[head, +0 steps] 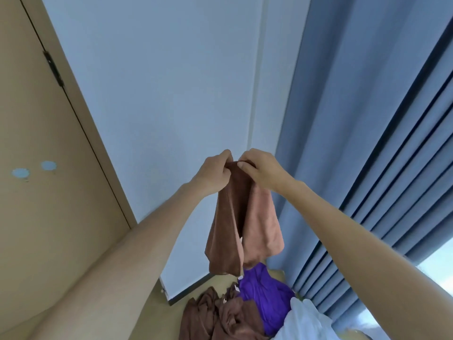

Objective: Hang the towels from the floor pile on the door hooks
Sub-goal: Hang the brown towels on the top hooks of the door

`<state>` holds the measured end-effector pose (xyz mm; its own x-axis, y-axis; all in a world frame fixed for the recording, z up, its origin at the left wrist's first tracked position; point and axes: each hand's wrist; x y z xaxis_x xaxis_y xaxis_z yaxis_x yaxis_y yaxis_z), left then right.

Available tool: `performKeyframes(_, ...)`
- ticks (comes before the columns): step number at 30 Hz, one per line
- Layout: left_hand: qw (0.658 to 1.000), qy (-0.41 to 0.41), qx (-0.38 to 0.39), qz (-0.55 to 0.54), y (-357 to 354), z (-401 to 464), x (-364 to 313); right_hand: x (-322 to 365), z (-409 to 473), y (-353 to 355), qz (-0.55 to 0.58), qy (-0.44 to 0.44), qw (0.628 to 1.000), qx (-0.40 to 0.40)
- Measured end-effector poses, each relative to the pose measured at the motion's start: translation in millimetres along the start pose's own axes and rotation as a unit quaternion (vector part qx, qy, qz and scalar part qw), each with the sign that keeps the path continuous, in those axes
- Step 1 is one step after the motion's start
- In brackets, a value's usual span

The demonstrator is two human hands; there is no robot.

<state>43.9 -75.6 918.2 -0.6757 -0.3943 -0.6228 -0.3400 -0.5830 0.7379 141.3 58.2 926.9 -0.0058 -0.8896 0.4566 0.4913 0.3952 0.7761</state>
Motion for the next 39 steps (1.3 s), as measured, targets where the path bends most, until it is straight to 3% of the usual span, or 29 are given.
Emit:
performKeyframes(5, 0.995, 0.081, 0.023, -0.058, 17, -1, -11, 7, 15, 10, 0.001, -0.001, 1.000, -0.009)
performKeyframes(15, 0.998, 0.018, -0.043, 0.041, 67, -16, 34, 48, 38, -19, 0.021, 0.059, 0.997, 0.039)
performKeyframes(22, 0.988, 0.108, 0.004, -0.108, 121, -34, 46, 73, 55, -29, 0.032, 0.064, 0.995, 0.073)
performKeyframes(27, 0.994, 0.091, 0.019, 0.063, 144, -39, 47, 100, 63, -34, 0.045, 0.052, 0.989, 0.133)
performKeyframes(34, 0.990, 0.142, 0.009, 0.023, 169, -50, 57, 132, 74, -41, 0.106, 0.043, 0.979, 0.170)
performKeyframes(39, 0.987, 0.154, -0.018, 0.042, 194, -67, 70, 157, 86, -61, 0.118, 0.075, 0.978, 0.153)
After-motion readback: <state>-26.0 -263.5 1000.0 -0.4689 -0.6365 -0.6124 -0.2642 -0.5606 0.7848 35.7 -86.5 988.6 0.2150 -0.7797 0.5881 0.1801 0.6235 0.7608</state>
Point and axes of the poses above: each hand's wrist, its own z-axis towards the middle knuckle, its own y-axis out of the back of the hand, x = y × z, and after that the axes turned 6 degrees about -x, right-handed
